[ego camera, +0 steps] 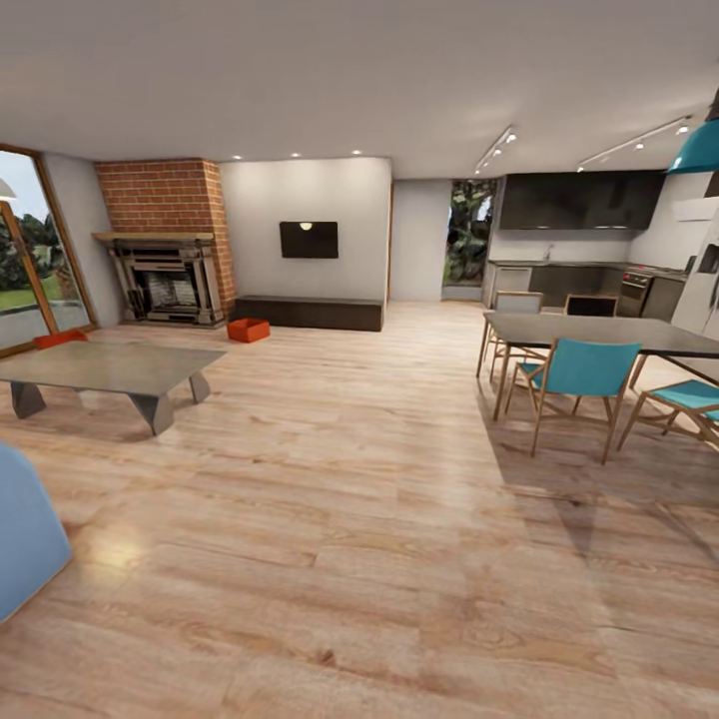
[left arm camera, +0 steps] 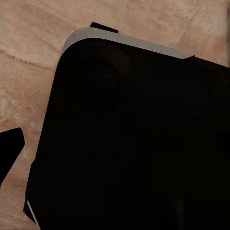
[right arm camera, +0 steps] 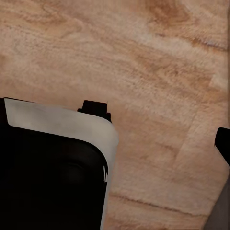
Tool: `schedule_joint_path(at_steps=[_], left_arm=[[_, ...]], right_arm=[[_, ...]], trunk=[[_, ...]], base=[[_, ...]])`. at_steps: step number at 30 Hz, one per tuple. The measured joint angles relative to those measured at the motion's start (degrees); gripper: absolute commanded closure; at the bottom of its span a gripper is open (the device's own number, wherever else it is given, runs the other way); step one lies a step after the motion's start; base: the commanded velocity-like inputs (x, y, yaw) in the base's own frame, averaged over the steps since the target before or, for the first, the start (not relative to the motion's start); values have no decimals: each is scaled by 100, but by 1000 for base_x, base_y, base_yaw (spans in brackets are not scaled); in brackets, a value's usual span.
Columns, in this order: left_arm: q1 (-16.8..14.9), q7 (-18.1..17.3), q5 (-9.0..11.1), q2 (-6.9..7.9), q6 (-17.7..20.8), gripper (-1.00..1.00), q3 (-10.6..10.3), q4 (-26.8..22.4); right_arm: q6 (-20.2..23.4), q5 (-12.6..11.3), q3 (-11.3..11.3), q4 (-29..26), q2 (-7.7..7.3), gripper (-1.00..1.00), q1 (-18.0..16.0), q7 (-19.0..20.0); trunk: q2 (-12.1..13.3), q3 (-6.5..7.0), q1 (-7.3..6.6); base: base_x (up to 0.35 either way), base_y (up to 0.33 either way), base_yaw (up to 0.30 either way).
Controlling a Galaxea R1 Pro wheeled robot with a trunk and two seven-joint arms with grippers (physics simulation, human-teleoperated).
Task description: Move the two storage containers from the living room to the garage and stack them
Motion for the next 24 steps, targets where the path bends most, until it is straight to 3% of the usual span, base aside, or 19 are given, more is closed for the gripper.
schedule_joint_path(at_steps=[24], left_arm=[[0, 0, -5, -9, -4, -100, -4, 0]], right_arm=[[0, 1, 0, 1, 0, -100, 0, 0]], trunk=[[0, 0, 0]], base=[[323, 0, 0]])
